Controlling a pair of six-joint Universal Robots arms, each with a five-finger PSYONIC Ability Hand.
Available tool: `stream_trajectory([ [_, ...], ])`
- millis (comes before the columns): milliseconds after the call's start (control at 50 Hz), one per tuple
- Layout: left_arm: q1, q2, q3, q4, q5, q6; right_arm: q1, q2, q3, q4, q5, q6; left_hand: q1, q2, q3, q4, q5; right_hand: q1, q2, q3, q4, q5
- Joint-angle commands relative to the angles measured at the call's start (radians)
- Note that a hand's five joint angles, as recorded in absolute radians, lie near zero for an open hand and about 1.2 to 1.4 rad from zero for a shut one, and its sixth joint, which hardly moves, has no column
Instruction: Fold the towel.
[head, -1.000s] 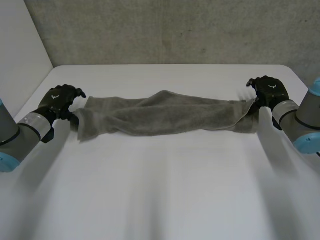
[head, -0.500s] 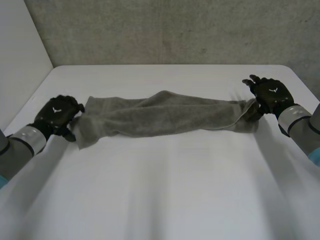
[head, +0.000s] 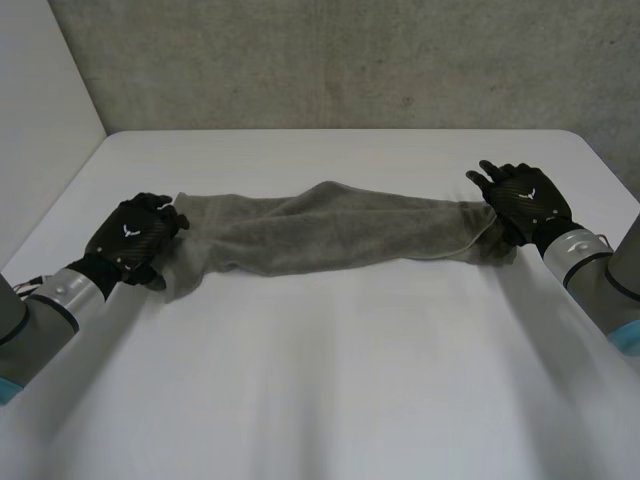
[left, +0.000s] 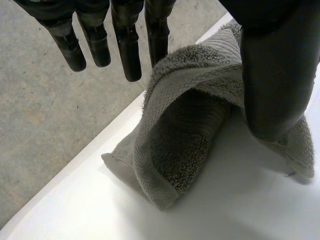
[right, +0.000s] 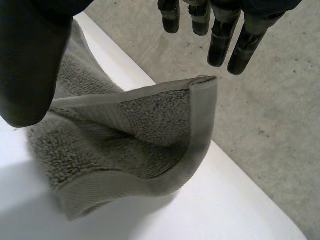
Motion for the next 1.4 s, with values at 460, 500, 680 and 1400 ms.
stream_trajectory([
  [460,-0.057,0.013,-0.021,0.010,-0.001,0.068,0.017,0.105,-0.147,0.003,0.101,-0.018,0.182,0.208,-0.050,-0.056,0.242,0.374,0.350,-0.037,-0.058,0.242],
  [500,-0.062,0.016,-0.021,0.006,-0.001,0.066,0.020,0.111,-0.150,0.003,0.101,-0.018,0.221,0.246,-0.050,-0.056,0.280,0.451,0.427,-0.037,-0.058,0.319],
  [680,-0.077,0.047,-0.018,-0.005,-0.001,0.051,0.029,0.138,-0.205,0.029,0.096,-0.016,0.898,0.924,-0.050,-0.056,0.958,1.289,1.265,-0.037,-0.058,1.157],
  [1400,0.086,0.341,0.141,-0.651,-0.015,-0.314,-0.075,-0.221,-0.233,1.025,-0.197,-0.375,0.898,0.924,-0.050,-0.056,0.958,1.290,1.265,-0.037,-0.058,1.157],
])
